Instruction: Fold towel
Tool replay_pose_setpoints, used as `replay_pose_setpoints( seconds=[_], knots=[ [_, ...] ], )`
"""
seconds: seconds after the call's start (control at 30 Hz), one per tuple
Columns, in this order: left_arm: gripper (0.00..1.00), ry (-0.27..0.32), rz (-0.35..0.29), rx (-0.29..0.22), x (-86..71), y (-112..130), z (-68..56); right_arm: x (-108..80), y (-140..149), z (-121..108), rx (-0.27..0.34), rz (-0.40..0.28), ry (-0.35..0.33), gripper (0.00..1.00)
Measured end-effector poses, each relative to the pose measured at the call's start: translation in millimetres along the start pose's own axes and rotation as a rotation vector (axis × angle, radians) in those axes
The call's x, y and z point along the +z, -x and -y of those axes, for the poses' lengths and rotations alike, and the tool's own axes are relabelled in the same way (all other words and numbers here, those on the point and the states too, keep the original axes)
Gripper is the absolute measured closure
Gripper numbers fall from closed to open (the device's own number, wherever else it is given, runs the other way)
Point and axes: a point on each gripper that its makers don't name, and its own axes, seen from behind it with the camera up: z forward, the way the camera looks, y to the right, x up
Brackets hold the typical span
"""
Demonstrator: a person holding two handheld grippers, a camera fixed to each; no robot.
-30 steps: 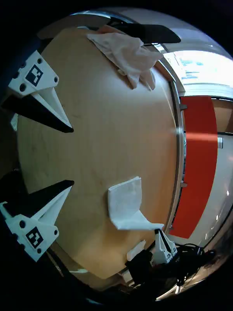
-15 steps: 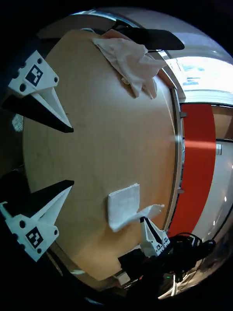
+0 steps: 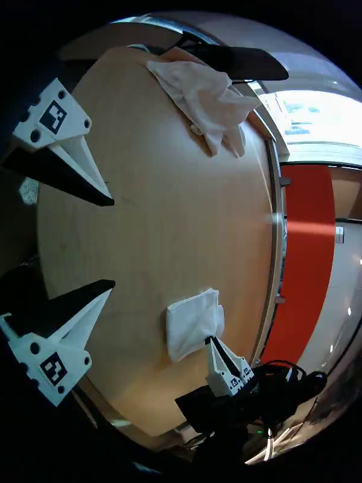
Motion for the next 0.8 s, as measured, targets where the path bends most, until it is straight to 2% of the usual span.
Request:
replay_pose_setpoints(
  seconds=[0.17, 0.37, 0.5, 0.8],
  knots=[
    [0.10, 0.001, -0.002, 0.002, 0.0, -1.2, 0.2, -0.1, 0.6, 0.2, 0.002, -0.002, 0.002, 0.85],
    [0.10, 0.001, -0.003, 0.004, -0.5, -2.0, 0.8, -1.0, 3.3, 1.8, 0.023, -0.004, 0.002, 0.35],
    [0.10, 0.000, -0.005, 0.006, -0.9, -2.7, 0.7, -2.6, 10.0, 1.6, 0.039, 0.000, 0.011, 0.28],
    [0.10, -0.001, -0.010, 0.010, -1.6, -5.0, -1.0, -9.2, 35.3, 1.2, 0.083, 0.017, 0.040, 0.28]
  ],
)
